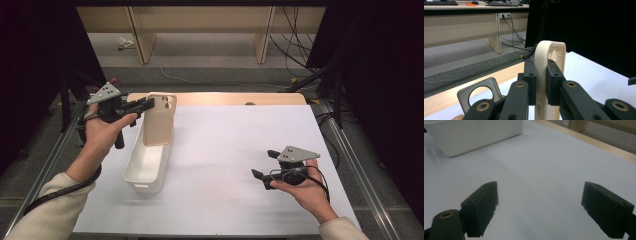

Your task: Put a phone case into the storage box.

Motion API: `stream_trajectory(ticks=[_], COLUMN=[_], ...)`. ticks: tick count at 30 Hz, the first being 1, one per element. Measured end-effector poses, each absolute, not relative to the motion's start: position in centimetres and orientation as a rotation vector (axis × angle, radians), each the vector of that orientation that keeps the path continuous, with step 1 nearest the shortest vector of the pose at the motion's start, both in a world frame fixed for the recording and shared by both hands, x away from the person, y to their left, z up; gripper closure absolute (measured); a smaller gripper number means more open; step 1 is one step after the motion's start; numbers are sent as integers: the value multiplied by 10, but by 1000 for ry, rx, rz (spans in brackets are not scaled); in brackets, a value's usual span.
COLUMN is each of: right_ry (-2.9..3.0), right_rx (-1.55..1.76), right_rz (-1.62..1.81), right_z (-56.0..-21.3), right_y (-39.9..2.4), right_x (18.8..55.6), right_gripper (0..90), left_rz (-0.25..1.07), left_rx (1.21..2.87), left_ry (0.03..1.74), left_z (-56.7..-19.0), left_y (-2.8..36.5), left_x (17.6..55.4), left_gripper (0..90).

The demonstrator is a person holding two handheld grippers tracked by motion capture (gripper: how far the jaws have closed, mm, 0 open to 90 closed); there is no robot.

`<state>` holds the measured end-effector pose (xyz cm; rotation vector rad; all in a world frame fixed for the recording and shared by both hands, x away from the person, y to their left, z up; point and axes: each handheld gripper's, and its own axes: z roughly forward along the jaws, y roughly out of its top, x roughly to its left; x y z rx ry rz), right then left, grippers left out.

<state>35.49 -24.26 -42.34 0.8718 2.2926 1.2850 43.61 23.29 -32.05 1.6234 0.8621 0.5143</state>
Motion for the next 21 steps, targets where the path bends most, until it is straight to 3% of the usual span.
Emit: stream_trajectory(ticks=[21], right_ry=[2281], right_rx=[882], right_rz=[1302], right_z=[-424], right_y=[-244], right_x=[355], right_gripper=[147], left_rz=[554], left_rx=[1605], left_ry=[868], left_z=[-329], left_y=[249], left_x=[450], left_gripper=[807])
